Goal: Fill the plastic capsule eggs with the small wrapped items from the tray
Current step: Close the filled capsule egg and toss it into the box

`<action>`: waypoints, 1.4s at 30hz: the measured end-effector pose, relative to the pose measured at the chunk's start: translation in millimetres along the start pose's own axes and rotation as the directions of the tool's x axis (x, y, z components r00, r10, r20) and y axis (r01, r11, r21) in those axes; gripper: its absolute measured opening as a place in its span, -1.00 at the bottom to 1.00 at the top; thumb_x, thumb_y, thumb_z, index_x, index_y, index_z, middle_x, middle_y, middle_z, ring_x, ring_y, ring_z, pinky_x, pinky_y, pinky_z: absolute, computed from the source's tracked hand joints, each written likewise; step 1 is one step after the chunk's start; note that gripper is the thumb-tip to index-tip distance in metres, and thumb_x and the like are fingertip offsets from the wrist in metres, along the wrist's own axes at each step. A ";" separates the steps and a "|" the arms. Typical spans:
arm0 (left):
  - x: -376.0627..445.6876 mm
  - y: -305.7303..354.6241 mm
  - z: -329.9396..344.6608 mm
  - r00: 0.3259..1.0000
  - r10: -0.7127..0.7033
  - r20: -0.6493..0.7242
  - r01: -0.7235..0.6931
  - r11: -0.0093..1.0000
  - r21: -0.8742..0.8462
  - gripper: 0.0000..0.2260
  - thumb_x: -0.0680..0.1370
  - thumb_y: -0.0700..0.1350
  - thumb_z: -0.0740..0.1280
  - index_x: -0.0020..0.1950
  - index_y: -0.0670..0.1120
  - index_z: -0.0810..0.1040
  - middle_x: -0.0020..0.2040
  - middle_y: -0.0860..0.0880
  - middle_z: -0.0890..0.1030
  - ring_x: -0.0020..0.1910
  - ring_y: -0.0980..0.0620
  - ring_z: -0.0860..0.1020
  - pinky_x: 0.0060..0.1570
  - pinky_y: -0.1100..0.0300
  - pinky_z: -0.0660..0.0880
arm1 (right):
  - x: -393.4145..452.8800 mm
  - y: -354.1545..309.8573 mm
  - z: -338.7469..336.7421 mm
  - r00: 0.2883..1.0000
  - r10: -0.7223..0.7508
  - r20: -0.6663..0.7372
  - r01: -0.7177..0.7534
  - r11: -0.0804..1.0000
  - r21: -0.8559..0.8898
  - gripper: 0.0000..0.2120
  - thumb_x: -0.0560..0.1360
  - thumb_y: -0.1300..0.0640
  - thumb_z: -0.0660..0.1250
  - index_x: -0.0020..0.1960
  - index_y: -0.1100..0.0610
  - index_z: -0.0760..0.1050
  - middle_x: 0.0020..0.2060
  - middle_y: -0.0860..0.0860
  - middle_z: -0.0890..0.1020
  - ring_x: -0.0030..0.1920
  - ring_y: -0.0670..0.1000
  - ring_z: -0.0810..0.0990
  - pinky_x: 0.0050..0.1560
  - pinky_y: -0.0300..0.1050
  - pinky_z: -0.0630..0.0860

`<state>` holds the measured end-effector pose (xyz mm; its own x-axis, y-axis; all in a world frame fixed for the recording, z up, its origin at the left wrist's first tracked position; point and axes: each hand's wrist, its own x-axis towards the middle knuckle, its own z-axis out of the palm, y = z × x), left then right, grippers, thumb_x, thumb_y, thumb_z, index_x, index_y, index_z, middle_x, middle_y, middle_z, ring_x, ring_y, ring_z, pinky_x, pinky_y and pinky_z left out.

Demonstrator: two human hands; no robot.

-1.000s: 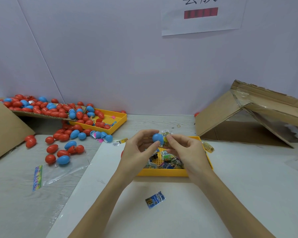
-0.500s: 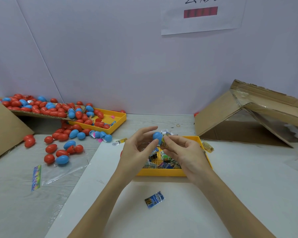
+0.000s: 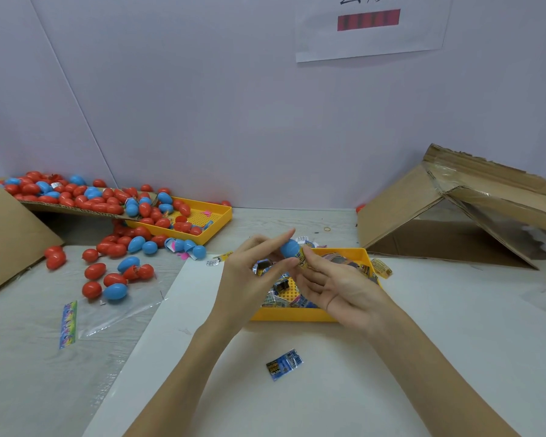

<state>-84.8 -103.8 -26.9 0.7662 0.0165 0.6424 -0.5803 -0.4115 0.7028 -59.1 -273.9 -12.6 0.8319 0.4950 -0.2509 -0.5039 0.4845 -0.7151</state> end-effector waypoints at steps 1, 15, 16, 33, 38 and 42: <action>0.1 0.7 0.1 0.999 0.032 -0.006 -0.032 0.999 0.043 -0.52 0.51 -0.11 0.46 0.43 -0.05 0.53 -0.01 -0.02 0.63 -0.03 0.00 0.62 0.06 0.19 0.60 | -0.4 -0.9 0.2 1.000 0.020 0.008 -0.020 1.000 0.017 -0.60 0.38 0.11 0.53 0.13 0.31 0.61 -0.04 0.23 0.73 -0.13 0.03 0.75 -0.19 -0.21 0.65; 1.6 -3.5 -3.5 0.996 0.079 -0.030 -0.080 0.997 -0.022 -0.66 0.48 -0.20 0.48 0.26 -0.12 0.65 0.03 -0.04 0.69 0.03 -0.06 0.65 0.05 0.09 0.62 | -2.2 -4.9 -0.3 0.998 0.056 0.037 -0.057 0.998 0.030 -0.59 0.37 0.14 0.52 0.15 0.33 0.60 -0.03 0.26 0.72 -0.08 0.06 0.75 -0.19 -0.21 0.66; 1.7 -3.6 -3.7 0.997 0.076 -0.029 -0.077 0.996 -0.038 -0.67 0.48 -0.20 0.48 0.25 -0.12 0.65 0.03 -0.03 0.69 0.04 -0.06 0.65 0.05 0.10 0.62 | -2.8 -5.1 0.1 0.997 0.062 0.045 -0.064 0.997 0.040 -0.58 0.37 0.15 0.53 0.16 0.33 0.60 -0.03 0.26 0.72 -0.08 0.07 0.75 -0.19 -0.21 0.66; 0.9 -8.4 -9.1 0.963 -0.170 -0.210 0.177 0.984 0.013 -0.73 0.69 0.01 0.19 0.20 -0.01 0.65 -0.13 0.14 0.66 -0.04 0.07 0.65 -0.02 0.15 0.61 | 2.8 -100.7 -22.4 0.974 -0.225 0.040 0.186 0.884 0.429 -0.64 0.65 0.15 0.21 0.34 0.33 0.50 -0.12 0.18 0.70 -0.33 0.00 0.65 -0.42 -0.25 0.57; 4.8 -12.9 -13.8 0.915 -0.295 -0.276 0.300 0.954 -0.025 -0.76 0.71 -0.05 0.20 0.10 -0.03 0.67 -0.19 0.10 0.67 -0.09 0.11 0.64 -0.07 0.16 0.59 | 13.1 -126.5 -47.5 0.933 -0.351 -0.078 0.359 0.901 0.242 -0.52 0.73 -0.02 0.06 0.28 0.32 0.57 -0.16 0.12 0.71 -0.34 -0.07 0.62 -0.43 -0.34 0.50; 5.1 -28.7 -20.5 0.864 -0.380 -0.330 0.428 0.900 0.086 -0.85 0.68 -0.08 0.26 0.09 0.03 0.63 -0.11 0.13 0.66 -0.06 0.20 0.61 -0.21 0.41 0.51 | 27.5 -78.6 -55.6 0.956 -0.289 -0.052 0.274 0.942 -0.196 -0.64 0.70 0.07 0.18 0.14 0.32 0.63 -0.23 0.10 0.67 -0.35 -0.07 0.60 -0.41 -0.30 0.52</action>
<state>-69.8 -73.2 -37.5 0.7914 0.4713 0.3894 -0.1705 -0.4415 0.8809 16.4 -338.5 0.5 0.9530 0.2954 -0.0673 -0.2011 0.4506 -0.8698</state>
